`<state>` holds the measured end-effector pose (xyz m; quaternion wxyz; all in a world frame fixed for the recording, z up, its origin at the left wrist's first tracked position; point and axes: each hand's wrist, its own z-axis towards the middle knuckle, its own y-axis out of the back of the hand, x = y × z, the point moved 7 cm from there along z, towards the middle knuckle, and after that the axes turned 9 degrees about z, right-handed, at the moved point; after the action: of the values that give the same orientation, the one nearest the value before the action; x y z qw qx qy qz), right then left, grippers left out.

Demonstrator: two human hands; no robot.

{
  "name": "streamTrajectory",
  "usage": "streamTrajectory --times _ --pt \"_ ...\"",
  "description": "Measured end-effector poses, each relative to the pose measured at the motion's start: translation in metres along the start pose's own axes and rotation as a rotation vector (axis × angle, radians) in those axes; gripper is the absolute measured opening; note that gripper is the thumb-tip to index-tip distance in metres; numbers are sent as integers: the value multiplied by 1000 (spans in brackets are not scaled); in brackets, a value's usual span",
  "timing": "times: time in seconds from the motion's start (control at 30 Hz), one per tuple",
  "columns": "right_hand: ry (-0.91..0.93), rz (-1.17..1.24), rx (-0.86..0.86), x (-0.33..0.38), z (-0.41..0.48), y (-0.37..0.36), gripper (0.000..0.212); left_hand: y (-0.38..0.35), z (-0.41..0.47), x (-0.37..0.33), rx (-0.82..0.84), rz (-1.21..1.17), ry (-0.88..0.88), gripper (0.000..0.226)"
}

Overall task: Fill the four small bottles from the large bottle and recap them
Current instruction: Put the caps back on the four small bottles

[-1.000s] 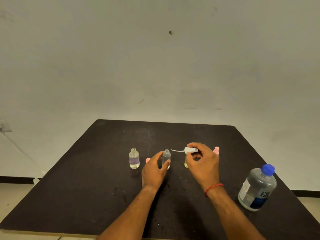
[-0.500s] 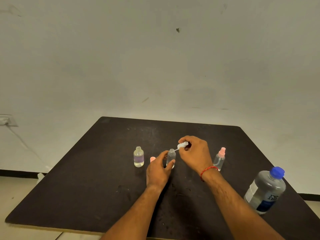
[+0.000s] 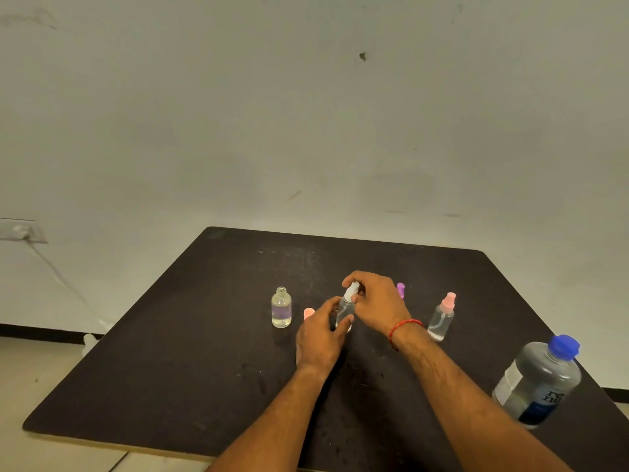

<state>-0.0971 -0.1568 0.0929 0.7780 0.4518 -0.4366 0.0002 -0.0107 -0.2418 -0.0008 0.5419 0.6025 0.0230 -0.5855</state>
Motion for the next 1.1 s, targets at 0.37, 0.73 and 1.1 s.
streamTrajectory --times 0.37,0.73,1.1 --pt "19 -110 74 3 9 -9 25 -1 0 1 -15 17 -11 44" --pt "6 142 -36 -11 0 -11 52 -2 1 3 -10 26 -1 44" --pt "-16 224 -153 -18 -3 -8 36 -2 0 4 -40 38 -12 43"
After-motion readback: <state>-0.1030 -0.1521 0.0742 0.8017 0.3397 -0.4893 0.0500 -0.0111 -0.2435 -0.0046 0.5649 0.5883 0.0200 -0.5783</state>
